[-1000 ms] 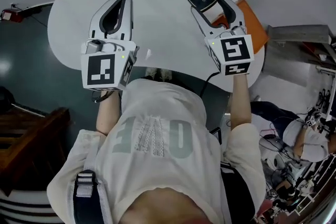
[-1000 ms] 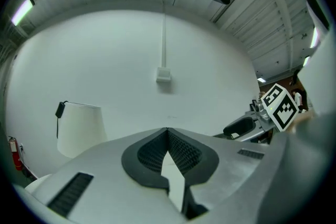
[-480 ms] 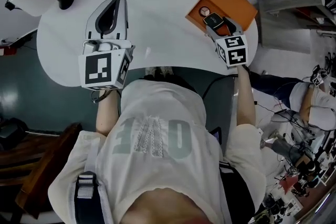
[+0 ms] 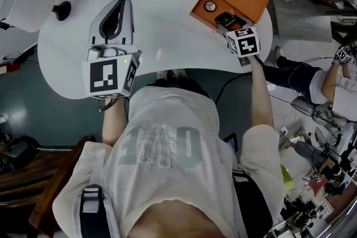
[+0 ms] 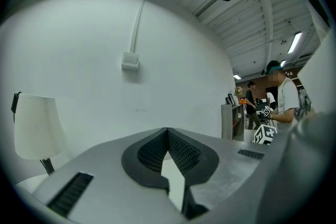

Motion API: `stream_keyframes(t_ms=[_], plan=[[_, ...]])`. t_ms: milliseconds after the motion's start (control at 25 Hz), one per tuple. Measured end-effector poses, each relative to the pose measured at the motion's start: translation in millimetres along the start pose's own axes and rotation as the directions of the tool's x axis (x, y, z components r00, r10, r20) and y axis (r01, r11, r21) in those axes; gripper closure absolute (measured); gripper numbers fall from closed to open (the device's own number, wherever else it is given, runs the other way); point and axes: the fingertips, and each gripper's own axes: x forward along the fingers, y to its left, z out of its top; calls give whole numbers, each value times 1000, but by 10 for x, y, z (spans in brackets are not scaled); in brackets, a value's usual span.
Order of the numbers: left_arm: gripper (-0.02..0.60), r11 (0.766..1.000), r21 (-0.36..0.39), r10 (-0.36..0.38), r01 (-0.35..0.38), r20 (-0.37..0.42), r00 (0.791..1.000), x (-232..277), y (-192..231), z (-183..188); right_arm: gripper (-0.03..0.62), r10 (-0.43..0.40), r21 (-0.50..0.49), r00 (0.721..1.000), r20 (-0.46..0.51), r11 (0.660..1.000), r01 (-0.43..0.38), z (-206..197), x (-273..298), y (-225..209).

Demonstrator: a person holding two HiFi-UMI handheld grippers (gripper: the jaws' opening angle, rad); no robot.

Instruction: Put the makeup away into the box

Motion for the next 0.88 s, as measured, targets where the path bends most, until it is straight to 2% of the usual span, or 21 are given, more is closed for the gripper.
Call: stream_keyframes(t_ms=[160, 400, 600, 760, 880], plan=[[575, 1000, 3, 6, -6, -4, 1000, -46, 45, 3, 293, 17, 40, 999, -31, 999, -15, -57, 43, -12], [575, 1000, 3, 11, -11, -11, 1000, -64, 62, -20, 292, 20, 36, 998, -68, 999, -17, -100, 46, -47], [575, 1000, 1, 8, -8, -3, 1000, -93, -42, 17, 292, 31, 42, 999, -43, 999, -29, -106, -91, -76], [575, 1000, -7, 9, -9, 0, 1000, -84, 62, -23, 292, 16, 19, 1000, -23, 1000, -15, 48, -96, -35], [575, 1000, -10, 11, -11, 5, 1000, -88, 59, -12, 293, 6, 2, 999, 34, 1000, -6, 250, -217, -30]])
